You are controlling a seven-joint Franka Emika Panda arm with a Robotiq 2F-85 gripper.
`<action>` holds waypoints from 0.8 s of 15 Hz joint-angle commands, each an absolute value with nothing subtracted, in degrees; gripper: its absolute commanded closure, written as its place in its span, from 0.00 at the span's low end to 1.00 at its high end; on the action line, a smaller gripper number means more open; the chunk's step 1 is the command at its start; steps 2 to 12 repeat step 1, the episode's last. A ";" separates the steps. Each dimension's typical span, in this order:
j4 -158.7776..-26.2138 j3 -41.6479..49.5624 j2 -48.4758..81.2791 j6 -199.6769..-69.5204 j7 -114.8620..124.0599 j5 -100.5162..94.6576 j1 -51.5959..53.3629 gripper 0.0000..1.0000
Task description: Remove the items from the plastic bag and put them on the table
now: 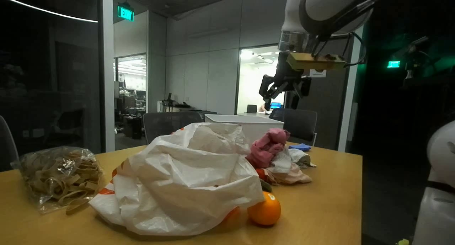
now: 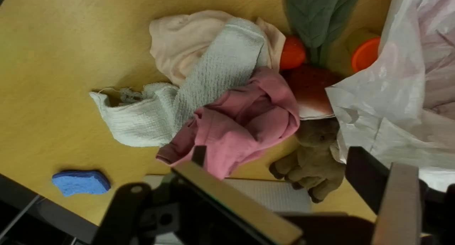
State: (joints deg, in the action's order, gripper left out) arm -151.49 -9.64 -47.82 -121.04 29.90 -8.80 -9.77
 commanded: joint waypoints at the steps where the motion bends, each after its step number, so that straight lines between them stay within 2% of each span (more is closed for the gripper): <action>1: -151.72 -9.78 -47.78 -120.99 29.70 -8.59 -10.16 0.00; 12: -151.72 -9.78 -47.78 -120.99 29.70 -8.59 -10.16 0.00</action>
